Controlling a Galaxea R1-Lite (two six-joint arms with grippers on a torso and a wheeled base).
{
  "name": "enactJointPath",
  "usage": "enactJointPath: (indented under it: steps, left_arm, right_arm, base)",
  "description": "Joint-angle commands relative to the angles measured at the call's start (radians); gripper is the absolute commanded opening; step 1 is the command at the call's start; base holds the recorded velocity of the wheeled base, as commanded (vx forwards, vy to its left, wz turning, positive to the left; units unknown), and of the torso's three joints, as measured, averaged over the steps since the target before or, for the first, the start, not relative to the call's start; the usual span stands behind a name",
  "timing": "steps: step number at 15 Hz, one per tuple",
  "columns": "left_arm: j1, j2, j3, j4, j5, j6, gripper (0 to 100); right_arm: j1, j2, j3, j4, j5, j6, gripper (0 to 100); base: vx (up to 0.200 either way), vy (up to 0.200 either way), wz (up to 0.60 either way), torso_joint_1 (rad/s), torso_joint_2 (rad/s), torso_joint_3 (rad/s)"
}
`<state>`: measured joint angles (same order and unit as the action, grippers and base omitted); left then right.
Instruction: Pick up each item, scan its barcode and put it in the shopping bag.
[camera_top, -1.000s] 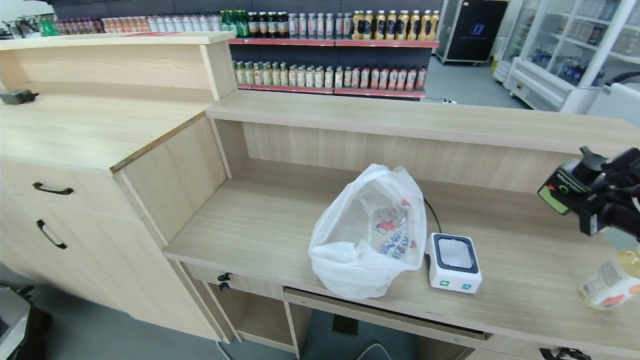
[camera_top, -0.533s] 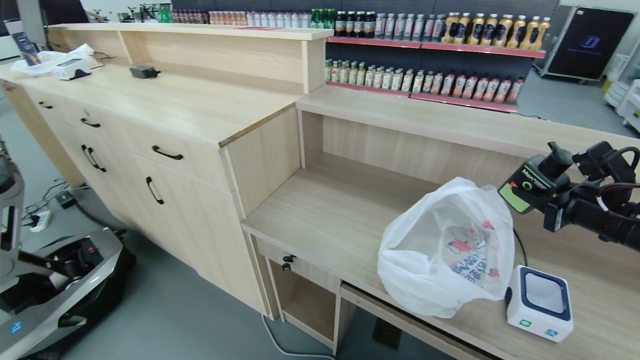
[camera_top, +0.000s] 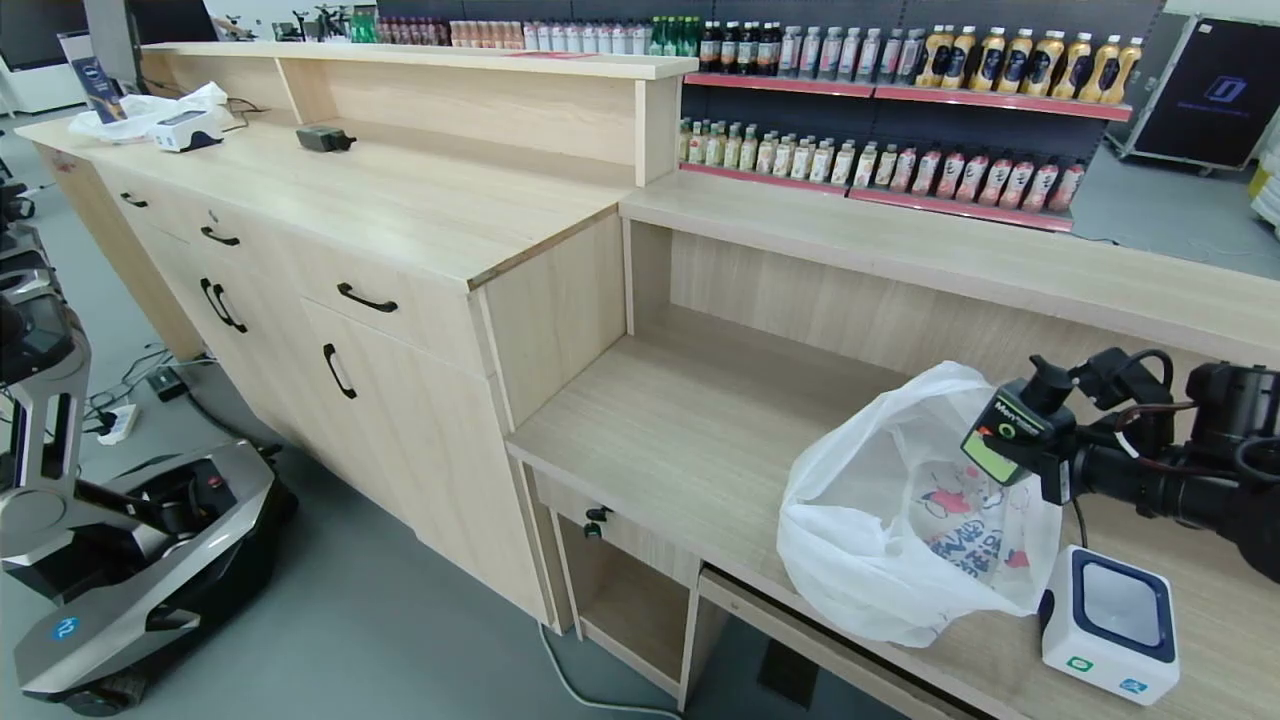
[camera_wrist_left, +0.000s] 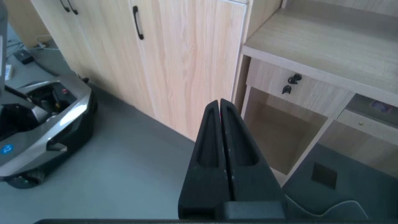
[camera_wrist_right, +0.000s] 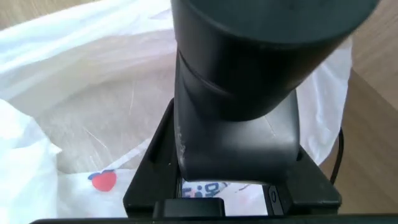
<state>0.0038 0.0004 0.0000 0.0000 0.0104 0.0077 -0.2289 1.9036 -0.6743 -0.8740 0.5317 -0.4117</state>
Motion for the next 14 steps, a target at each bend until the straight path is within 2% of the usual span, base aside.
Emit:
enactJointPath:
  steps: [1, 7, 10, 14]
  left_arm:
    - [0.001, 0.000, 0.000, 0.000, 0.000, 0.000, 0]
    - [0.001, 0.000, 0.000, 0.000, 0.000, 0.000, 0]
    - [0.001, 0.000, 0.000, 0.000, 0.000, 0.000, 0]
    - [0.001, 0.000, 0.000, 0.000, 0.000, 0.000, 0]
  right_arm:
    - [-0.010, 0.115, -0.045, -0.002, 0.011, -0.001, 0]
    - [0.000, 0.250, -0.162, -0.002, 0.047, -0.076, 0]
    - [0.011, 0.298, -0.209, 0.001, 0.133, -0.090, 0]
    - [0.020, 0.359, -0.237, -0.002, 0.136, -0.160, 0]
  base:
    - [0.000, 0.000, 0.00, 0.000, 0.00, 0.000]
    - [0.000, 0.000, 0.00, 0.000, 0.00, 0.000]
    - [0.000, 0.000, 0.00, 0.000, 0.00, 0.000]
    - [0.000, 0.000, 0.00, 0.000, 0.00, 0.000]
